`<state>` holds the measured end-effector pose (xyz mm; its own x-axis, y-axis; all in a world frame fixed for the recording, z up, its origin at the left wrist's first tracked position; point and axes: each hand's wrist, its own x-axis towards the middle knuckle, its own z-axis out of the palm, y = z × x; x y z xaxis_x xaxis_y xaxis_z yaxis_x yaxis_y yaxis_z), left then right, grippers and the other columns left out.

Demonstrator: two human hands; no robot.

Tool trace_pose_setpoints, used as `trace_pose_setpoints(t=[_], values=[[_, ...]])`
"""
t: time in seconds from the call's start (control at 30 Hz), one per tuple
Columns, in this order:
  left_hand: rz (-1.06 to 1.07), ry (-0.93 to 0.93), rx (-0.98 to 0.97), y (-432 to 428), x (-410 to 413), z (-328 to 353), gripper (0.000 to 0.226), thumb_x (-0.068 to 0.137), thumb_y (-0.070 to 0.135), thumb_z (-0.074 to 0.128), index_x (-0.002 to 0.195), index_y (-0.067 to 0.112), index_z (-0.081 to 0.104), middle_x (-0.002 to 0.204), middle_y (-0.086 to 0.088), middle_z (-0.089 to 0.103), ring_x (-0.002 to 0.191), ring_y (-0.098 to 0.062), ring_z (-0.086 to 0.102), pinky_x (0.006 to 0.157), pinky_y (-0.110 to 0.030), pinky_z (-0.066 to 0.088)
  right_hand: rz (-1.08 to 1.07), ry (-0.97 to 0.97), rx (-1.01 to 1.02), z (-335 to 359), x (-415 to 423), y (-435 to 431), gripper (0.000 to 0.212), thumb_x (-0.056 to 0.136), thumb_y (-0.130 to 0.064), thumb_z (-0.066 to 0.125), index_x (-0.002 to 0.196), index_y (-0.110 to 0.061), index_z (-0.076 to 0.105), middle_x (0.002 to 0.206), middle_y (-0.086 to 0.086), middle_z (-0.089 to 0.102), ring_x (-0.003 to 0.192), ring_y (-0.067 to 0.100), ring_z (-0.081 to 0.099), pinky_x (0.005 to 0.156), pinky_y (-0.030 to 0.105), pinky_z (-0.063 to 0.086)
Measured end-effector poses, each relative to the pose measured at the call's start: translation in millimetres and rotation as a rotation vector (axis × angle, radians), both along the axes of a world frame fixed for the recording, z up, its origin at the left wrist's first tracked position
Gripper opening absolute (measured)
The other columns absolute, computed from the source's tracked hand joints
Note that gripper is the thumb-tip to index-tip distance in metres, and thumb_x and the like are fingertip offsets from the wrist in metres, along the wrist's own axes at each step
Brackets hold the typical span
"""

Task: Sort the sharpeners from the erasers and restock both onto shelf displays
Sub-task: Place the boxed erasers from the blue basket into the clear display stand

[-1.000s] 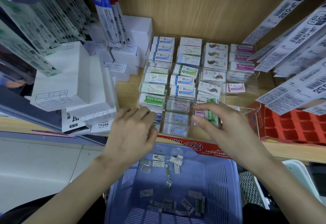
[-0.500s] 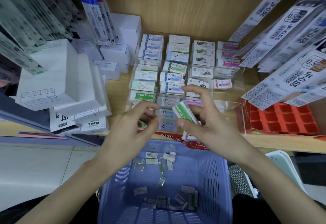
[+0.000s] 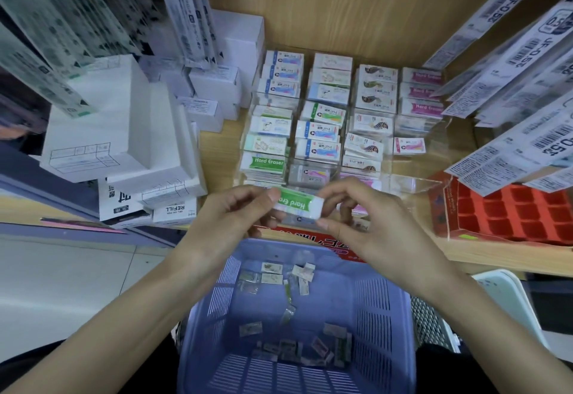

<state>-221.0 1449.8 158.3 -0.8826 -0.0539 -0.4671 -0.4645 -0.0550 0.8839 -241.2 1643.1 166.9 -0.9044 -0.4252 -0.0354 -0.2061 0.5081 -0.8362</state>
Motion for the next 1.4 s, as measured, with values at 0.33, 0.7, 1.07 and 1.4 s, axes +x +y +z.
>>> trace_pose_setpoints(t=[0.33,0.7,1.07,1.4], values=[[0.219,0.078,-0.344,-54.9,-12.2,17.1,0.025,0.093,0.017,0.049,0.076,0.016,0.066,0.06,0.006,0.067,0.053,-0.004,0.055,0.054,-0.022,0.04,0.037,0.195,0.229,-17.9,-10.3,-19.6,0.021,0.083,-0.021,0.07,0.102,-0.012,0.064,0.083,-0.011,0.06,0.077,-0.001,0.05,0.069,0.009,0.039],[0.021,0.104,-0.399,-56.6,-10.4,8.9,0.016,0.092,0.005,0.052,0.083,0.009,0.065,0.076,-0.005,0.068,0.054,0.002,0.056,0.049,-0.003,0.037,0.282,0.165,0.723,-16.2,-33.6,-69.6,0.026,0.094,-0.034,0.054,0.115,-0.024,0.066,0.106,0.0,0.036,0.108,0.021,0.043,0.067,0.031,0.037],[-0.239,0.198,-0.255,-24.7,1.0,17.6,0.007,0.081,0.027,0.068,0.085,0.022,0.067,0.08,0.0,0.07,0.08,-0.02,0.066,0.076,-0.025,0.051,-0.053,-0.288,-0.486,11.2,1.8,-15.5,0.028,0.092,-0.023,0.044,0.118,-0.021,0.054,0.09,0.002,0.058,0.081,0.013,0.065,0.059,0.022,0.051],[-0.295,0.036,0.062,8.9,-0.8,11.2,0.038,0.06,0.025,0.074,0.097,0.013,0.069,0.093,-0.003,0.071,0.084,-0.013,0.067,0.065,-0.017,0.05,0.0,-0.122,-0.513,-1.2,3.2,-8.2,0.029,0.097,-0.023,0.046,0.126,-0.027,0.043,0.119,-0.004,0.048,0.109,0.016,0.061,0.068,0.017,0.052]])
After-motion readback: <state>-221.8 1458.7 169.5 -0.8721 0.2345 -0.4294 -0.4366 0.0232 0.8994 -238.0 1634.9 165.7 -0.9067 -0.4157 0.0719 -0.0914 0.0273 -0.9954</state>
